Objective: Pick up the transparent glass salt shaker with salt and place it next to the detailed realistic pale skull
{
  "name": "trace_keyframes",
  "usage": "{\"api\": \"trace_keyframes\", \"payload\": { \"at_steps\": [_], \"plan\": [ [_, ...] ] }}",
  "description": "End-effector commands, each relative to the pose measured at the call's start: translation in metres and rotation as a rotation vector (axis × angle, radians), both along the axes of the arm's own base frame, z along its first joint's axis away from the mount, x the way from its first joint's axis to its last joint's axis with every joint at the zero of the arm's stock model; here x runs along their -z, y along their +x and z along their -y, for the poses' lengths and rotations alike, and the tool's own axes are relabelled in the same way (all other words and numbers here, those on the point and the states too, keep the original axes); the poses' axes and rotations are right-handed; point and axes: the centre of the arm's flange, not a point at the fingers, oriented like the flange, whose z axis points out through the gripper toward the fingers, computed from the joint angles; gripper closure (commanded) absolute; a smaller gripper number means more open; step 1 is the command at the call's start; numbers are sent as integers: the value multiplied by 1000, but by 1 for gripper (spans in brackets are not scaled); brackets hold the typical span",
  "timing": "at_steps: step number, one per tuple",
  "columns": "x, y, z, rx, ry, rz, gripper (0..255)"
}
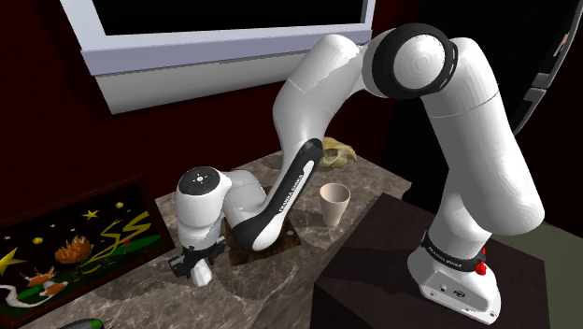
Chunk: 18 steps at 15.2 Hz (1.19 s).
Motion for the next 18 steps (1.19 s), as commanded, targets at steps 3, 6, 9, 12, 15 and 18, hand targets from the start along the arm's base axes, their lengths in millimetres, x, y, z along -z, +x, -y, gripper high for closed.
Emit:
{"api": "trace_keyframes", "payload": {
  "at_steps": [3,6,9,12,15,18],
  "plan": [
    [0,0,0,0,0,0,255],
    [0,0,0,0,0,0,255],
    [0,0,0,0,0,0,255],
    [-16,0,0,0,0,0,255],
    [-32,0,0,0,0,0,255],
    [-47,0,0,0,0,0,255]
  ]
}}
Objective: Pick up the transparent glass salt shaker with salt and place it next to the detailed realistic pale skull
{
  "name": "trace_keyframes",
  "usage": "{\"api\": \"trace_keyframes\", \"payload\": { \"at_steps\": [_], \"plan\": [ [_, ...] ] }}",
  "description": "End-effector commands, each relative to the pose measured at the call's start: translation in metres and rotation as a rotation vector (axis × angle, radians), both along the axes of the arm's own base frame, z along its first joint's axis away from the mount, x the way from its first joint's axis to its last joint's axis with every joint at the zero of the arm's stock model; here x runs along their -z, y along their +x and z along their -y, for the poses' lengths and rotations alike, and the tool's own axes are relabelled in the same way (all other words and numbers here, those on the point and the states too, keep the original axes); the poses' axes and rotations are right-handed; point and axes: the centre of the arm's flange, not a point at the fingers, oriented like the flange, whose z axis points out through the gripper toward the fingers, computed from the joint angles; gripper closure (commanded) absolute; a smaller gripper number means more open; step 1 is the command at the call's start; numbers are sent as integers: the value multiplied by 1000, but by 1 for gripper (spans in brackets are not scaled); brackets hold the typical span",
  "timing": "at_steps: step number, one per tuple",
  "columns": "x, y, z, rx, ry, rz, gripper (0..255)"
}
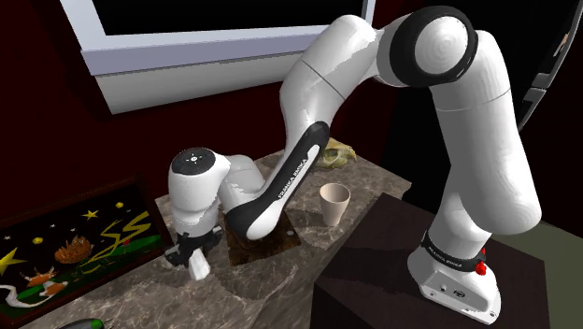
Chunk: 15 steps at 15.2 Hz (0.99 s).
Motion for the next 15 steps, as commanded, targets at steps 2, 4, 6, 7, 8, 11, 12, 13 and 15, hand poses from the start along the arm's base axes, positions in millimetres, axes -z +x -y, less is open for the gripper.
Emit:
{"api": "trace_keyframes", "payload": {
  "at_steps": [2,4,6,7,8,11,12,13,15],
  "plan": [
    [-15,0,0,0,0,0,255],
    [-26,0,0,0,0,0,255],
    [-36,0,0,0,0,0,255],
    [-41,0,0,0,0,0,255],
    [-47,0,0,0,0,0,255],
    [-63,0,0,0,0,0,255],
    [-68,0,0,0,0,0,255],
    [-73,0,0,0,0,0,255],
    [-84,0,0,0,0,0,255]
  ]
}}
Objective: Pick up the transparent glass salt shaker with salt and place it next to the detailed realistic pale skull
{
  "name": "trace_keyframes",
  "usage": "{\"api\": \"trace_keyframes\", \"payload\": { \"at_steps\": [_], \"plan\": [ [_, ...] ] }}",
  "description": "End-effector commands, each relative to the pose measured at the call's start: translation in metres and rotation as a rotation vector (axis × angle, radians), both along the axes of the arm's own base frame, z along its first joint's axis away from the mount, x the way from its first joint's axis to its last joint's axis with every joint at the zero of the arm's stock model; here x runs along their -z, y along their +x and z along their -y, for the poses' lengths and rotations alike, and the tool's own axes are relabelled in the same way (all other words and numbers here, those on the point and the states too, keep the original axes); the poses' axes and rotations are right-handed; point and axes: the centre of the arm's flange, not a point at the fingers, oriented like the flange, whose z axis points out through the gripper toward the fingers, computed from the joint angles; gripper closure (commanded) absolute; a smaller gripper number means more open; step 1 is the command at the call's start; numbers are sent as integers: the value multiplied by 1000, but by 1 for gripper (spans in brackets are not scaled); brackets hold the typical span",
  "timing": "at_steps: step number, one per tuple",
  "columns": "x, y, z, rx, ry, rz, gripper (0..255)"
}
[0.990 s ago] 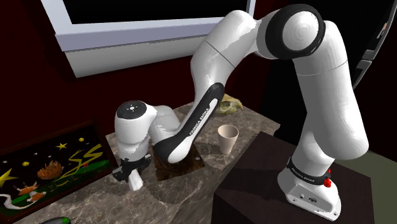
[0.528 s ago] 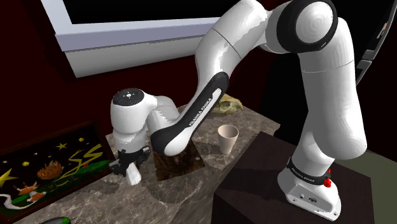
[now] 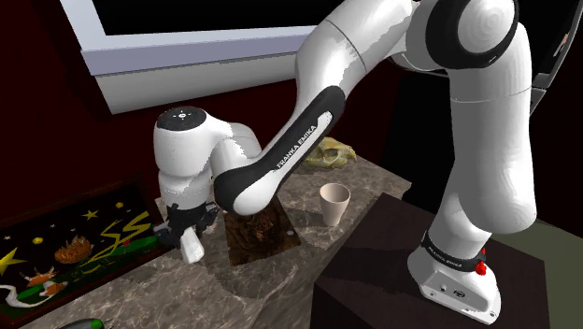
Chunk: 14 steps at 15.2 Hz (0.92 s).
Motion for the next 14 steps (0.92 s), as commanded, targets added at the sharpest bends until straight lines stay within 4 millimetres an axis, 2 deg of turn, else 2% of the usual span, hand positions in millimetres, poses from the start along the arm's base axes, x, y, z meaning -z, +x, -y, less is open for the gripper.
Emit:
{"api": "trace_keyframes", "payload": {
  "at_steps": [1,14],
  "plan": [
    [-11,0,0,0,0,0,255],
    [-79,0,0,0,0,0,255]
  ]
}}
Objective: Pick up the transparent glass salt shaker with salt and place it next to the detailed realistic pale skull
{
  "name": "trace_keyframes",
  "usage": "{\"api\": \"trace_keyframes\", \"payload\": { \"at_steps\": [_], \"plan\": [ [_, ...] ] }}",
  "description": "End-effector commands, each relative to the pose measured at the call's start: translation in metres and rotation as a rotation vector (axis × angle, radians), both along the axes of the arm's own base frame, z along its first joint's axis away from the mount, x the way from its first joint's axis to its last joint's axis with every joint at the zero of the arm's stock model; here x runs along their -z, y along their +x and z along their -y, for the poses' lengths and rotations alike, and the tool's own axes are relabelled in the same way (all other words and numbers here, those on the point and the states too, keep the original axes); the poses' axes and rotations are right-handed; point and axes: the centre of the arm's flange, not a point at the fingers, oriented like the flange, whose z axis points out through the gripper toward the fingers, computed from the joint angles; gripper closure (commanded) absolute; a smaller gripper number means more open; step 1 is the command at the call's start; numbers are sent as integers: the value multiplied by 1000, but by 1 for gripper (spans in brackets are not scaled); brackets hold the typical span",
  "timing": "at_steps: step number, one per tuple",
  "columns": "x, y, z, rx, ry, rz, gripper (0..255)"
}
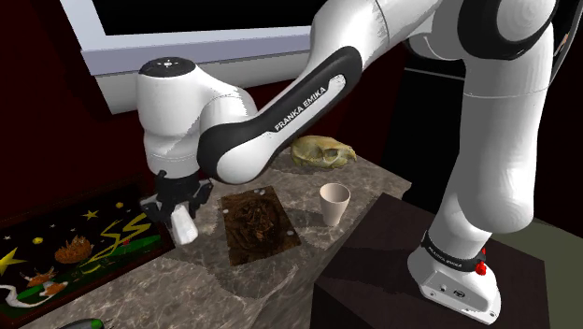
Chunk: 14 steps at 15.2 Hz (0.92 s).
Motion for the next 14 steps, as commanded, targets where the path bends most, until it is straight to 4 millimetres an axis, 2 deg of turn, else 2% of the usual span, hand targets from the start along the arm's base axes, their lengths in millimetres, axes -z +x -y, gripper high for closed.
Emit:
{"api": "trace_keyframes", "payload": {
  "at_steps": [1,4,14],
  "plan": [
    [-12,0,0,0,0,0,255],
    [-25,0,0,0,0,0,255],
    [-25,-17,131,0,0,0,255]
  ]
}}
